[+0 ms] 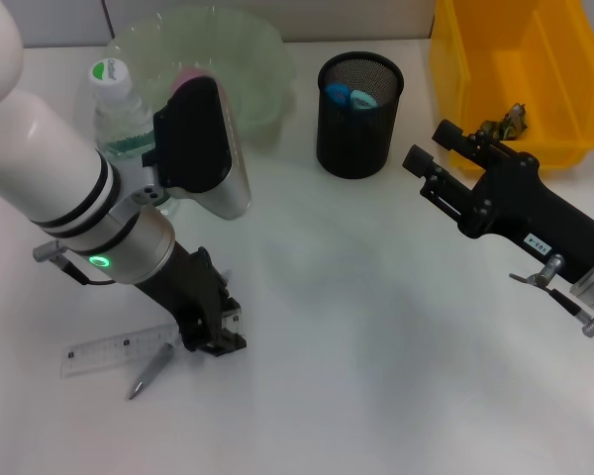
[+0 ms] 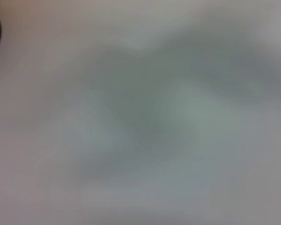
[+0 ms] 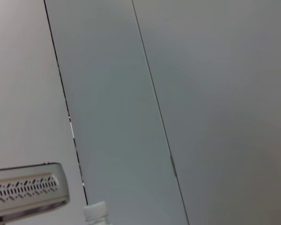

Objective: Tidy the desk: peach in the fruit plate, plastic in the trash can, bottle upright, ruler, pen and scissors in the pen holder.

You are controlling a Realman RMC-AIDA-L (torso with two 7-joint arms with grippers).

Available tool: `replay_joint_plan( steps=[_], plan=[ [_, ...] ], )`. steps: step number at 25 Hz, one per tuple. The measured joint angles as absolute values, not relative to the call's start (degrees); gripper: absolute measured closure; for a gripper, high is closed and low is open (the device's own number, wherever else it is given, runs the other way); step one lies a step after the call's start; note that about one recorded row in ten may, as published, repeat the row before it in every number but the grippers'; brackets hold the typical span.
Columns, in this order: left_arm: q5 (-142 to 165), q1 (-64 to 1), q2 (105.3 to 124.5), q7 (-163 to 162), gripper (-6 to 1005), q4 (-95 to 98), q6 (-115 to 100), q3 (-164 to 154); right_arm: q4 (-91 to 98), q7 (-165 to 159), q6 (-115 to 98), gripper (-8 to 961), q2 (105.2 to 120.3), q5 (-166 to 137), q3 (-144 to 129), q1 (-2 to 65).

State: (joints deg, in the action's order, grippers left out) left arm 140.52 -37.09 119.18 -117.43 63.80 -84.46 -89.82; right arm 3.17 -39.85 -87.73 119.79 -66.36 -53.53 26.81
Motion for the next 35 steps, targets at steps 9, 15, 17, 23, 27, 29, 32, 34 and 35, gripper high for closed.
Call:
replay_joint_plan(
  steps=[9,15,17,23,27,29,32,34,35],
  plan=[
    [138.98,-35.21,119.03,-119.44,600,73.12,-84.53,-89.61,2.64,-40.32,-87.71,359,119.79,-66.36,-50.29,25.86],
    [136.45,-34.43,118.94,-119.81,596,77.6,-83.07,-89.54,1.94,-40.1,-87.7,354,119.71,-66.36,-46.55,24.01],
    [134.39,-34.27,118.92,-119.78,595,79.7,-81.57,-89.31,1.94,-40.12,-87.71,352,119.69,-66.36,-46.31,23.67],
    [128.33,-33.58,118.89,-119.29,591,83.95,-75.17,-89.08,1.83,-40.0,-87.71,347,119.8,-66.36,-46.16,22.91],
    [120.95,-32.58,118.79,-119.07,589,85.75,-71.36,-87.85,1.28,-40.52,-87.72,343,119.71,-66.36,-46.14,22.77],
    [117.21,-31.47,118.75,-118.42,588,86.22,-70.14,-87.17,1.12,-41.47,-87.73,342,119.52,-66.42,-46.13,22.73],
    [108.27,-28.5,118.73,-114.47,586,85.94,-68.67,-85.27,1.12,-41.82,-87.72,339,119.42,-66.54,-46.13,22.53],
    [101.61,-26.37,118.73,-110.4,585,84.64,-68.53,-83.9,1.23,-41.87,-87.73,337,119.38,-66.58,-46.16,22.17],
    [97.21,-25.01,118.74,-107.42,584,83.46,-68.51,-83.0,1.23,-41.87,-87.73,336,119.38,-66.58,-46.16,22.17]
  ],
)
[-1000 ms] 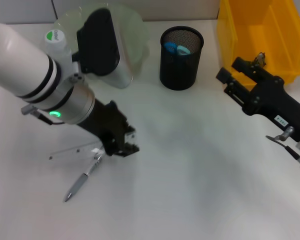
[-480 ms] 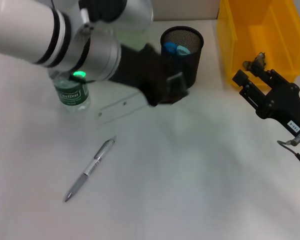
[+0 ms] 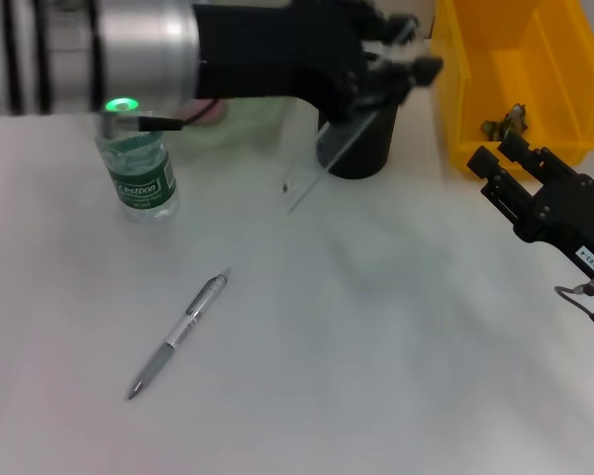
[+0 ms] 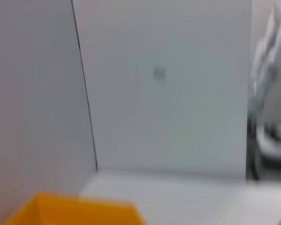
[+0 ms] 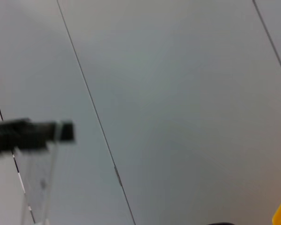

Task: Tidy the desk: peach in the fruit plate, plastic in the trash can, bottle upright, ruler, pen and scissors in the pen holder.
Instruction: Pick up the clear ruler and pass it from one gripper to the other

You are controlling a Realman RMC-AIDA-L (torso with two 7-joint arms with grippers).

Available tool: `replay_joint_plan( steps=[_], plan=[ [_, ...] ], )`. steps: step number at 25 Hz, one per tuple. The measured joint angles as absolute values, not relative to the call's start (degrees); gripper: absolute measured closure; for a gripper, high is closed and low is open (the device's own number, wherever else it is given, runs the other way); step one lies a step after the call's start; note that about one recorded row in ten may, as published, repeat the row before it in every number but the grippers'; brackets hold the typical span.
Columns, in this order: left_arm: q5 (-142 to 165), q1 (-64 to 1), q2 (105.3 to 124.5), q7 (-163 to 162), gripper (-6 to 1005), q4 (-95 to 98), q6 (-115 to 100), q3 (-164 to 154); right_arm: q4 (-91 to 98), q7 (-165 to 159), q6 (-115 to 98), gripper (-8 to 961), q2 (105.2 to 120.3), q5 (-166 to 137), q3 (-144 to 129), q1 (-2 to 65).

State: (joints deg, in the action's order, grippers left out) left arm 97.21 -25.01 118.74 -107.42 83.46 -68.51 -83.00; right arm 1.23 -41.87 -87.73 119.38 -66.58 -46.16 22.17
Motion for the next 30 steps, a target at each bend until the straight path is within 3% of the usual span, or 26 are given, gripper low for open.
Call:
replay_joint_plan(
  steps=[6,17,30],
  plan=[
    [75.24,-19.65,118.55,-92.29,580,71.36,-74.45,-76.22,1.88,-42.54,-88.5,331,119.32,-66.8,-46.73,22.06],
    [68.6,-22.13,118.35,-78.69,573,44.14,-98.51,-62.03,19.76,-58.87,-100.0,322,118.31,-82.53,-47.02,20.9],
    [72.21,-22.5,118.59,-71.39,565,41.73,-100.63,-69.2,27.88,-69.51,-103.33,278,119.02,-97.9,-47.18,30.46]
  ],
)
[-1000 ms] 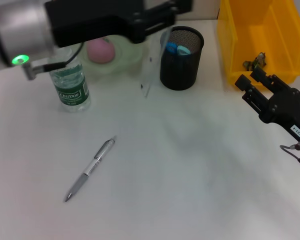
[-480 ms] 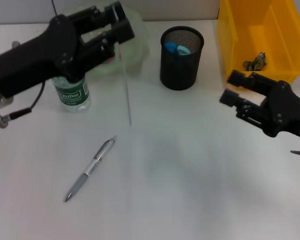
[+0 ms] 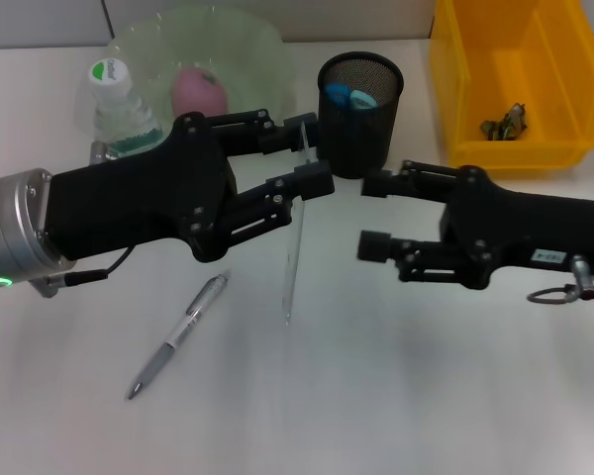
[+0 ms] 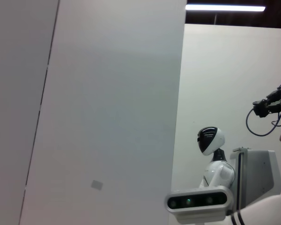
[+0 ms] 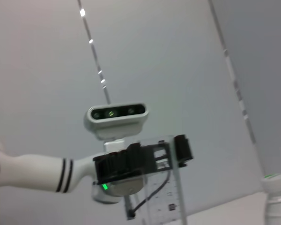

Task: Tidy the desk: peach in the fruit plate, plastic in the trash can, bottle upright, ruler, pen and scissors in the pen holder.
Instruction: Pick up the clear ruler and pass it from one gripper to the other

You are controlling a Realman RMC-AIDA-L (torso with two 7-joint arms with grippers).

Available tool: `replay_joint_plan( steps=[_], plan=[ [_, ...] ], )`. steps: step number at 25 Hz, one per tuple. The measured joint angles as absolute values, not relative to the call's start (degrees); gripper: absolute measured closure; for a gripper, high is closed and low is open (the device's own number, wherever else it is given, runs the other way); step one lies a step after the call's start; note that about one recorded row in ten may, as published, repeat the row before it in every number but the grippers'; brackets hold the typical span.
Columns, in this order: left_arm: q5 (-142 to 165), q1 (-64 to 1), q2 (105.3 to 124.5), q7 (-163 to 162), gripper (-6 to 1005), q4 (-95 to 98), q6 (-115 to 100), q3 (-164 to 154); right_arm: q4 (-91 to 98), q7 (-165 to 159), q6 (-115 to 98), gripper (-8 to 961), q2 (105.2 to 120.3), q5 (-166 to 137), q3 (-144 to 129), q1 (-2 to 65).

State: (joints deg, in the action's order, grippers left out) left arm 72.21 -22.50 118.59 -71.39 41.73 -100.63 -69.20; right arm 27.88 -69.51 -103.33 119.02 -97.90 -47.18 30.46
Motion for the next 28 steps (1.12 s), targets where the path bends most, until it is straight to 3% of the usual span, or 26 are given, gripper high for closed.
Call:
replay_joint_plan(
  steps=[9,28],
  plan=[
    [72.17,-22.74,118.59,-71.71,560,40.98,-100.35,-69.43,28.09,-69.27,-103.79,138,119.47,-98.16,-53.09,33.15],
    [71.17,-24.52,118.82,-71.75,548,38.69,-100.72,-69.82,25.65,-68.95,-100.13,139,119.86,-93.49,-59.95,36.08]
  ],
)
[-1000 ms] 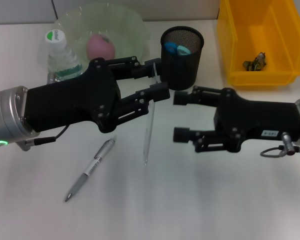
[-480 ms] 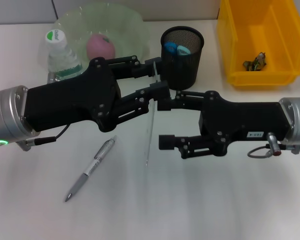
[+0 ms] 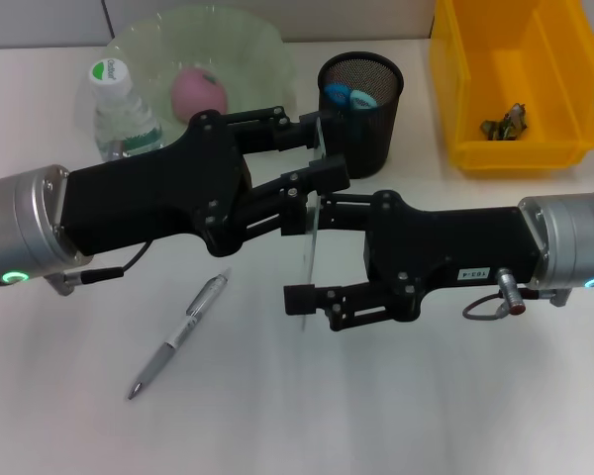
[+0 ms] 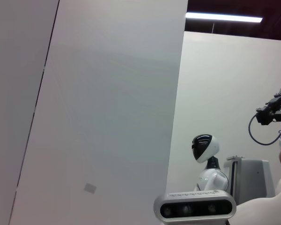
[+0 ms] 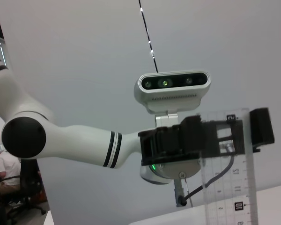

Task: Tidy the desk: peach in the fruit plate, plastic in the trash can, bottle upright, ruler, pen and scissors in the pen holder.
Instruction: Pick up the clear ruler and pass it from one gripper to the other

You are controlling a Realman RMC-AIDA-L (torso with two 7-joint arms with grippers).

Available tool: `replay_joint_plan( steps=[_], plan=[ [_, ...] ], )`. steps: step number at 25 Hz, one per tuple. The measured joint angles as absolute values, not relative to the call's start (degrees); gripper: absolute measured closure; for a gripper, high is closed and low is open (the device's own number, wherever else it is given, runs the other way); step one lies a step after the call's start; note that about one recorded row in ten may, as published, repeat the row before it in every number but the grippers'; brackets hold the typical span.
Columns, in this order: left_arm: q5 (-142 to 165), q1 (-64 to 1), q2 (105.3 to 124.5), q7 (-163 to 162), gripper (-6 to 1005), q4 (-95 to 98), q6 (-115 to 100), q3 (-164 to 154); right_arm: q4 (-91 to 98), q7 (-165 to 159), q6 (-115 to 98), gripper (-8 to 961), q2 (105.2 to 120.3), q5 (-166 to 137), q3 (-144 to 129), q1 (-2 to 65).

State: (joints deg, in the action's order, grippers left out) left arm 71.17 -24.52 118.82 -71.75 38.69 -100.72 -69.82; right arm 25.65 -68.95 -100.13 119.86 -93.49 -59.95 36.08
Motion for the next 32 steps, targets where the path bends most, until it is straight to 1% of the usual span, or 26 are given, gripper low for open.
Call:
replay_joint_plan(
  steps=[32],
  plan=[
    [71.19,-24.88,118.65,-71.36,528,38.58,-99.95,-69.25,25.47,-67.46,-98.64,138,119.79,-92.08,-60.22,35.51]
  ],
)
